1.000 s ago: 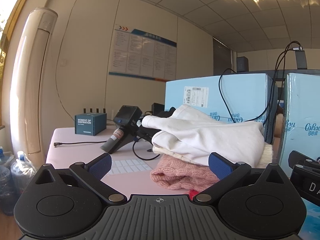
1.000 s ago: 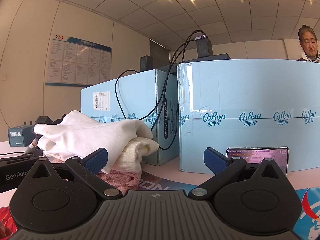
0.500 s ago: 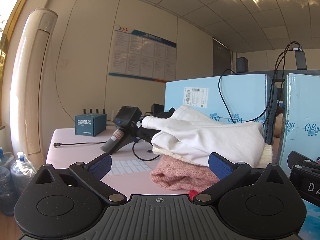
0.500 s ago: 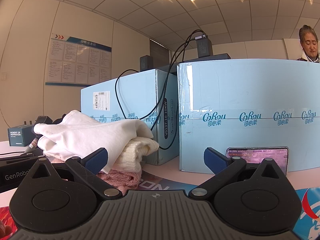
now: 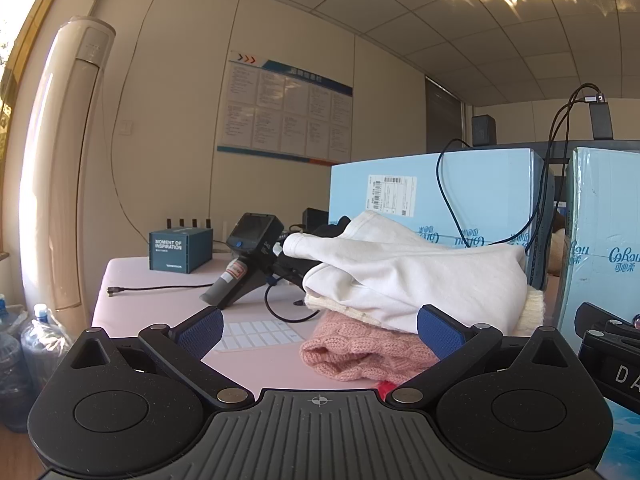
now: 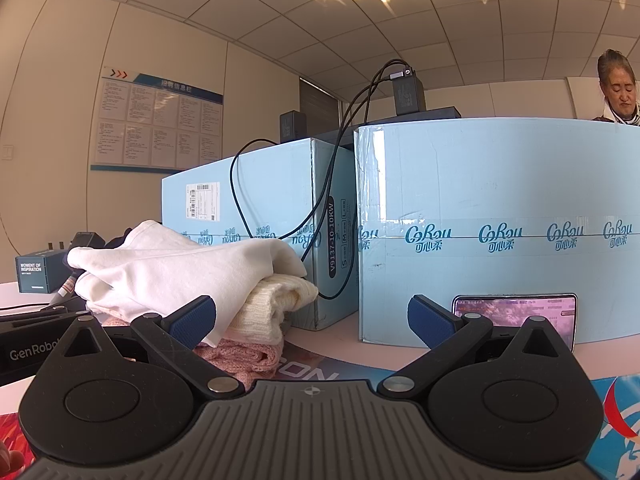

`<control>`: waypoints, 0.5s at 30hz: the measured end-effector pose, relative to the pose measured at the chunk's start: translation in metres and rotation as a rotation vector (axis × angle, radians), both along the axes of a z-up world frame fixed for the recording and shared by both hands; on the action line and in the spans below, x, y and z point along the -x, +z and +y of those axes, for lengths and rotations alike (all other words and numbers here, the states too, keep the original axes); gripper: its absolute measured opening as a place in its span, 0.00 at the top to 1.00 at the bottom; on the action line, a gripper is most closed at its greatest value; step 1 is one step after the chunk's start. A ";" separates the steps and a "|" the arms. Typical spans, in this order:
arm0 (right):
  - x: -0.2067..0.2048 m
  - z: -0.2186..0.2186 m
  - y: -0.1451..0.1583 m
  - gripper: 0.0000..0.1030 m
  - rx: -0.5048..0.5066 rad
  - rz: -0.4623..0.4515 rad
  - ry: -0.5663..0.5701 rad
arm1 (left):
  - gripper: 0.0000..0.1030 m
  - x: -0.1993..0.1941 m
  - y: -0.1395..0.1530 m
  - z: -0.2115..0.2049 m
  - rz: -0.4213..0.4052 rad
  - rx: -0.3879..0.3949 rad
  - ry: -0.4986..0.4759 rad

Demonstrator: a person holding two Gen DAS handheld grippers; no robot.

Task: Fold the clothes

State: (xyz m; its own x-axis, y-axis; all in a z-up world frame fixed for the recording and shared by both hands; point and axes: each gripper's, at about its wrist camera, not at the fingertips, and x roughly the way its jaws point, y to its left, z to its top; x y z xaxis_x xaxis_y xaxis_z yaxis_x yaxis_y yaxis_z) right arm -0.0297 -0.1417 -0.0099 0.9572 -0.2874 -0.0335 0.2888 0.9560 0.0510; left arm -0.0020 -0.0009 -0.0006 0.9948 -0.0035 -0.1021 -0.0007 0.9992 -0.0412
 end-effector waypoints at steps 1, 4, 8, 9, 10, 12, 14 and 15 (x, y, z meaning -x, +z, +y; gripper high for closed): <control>0.000 0.000 0.000 0.00 0.000 0.000 0.000 | 0.00 0.000 0.000 0.000 0.000 0.000 0.000; 0.000 0.000 0.000 0.00 0.000 0.001 0.000 | 0.00 0.000 0.000 0.000 0.000 -0.001 -0.001; 0.000 0.000 0.001 0.00 0.000 0.001 0.000 | 0.00 0.000 0.000 0.001 0.000 -0.001 -0.002; 0.001 0.000 0.001 0.00 -0.001 0.001 0.000 | 0.00 0.000 0.000 0.001 0.000 -0.001 -0.002; 0.002 0.000 0.000 0.00 -0.001 0.001 0.000 | 0.00 0.000 0.000 0.001 0.000 -0.001 -0.002; 0.002 0.001 0.001 0.00 -0.001 0.000 -0.001 | 0.00 0.000 0.000 0.001 0.000 -0.002 -0.003; -0.001 0.000 -0.001 0.00 -0.002 0.000 -0.001 | 0.00 0.000 0.000 0.001 -0.001 -0.001 -0.003; -0.001 -0.001 -0.001 0.00 -0.002 0.000 -0.001 | 0.00 0.000 0.000 0.001 -0.001 -0.001 -0.003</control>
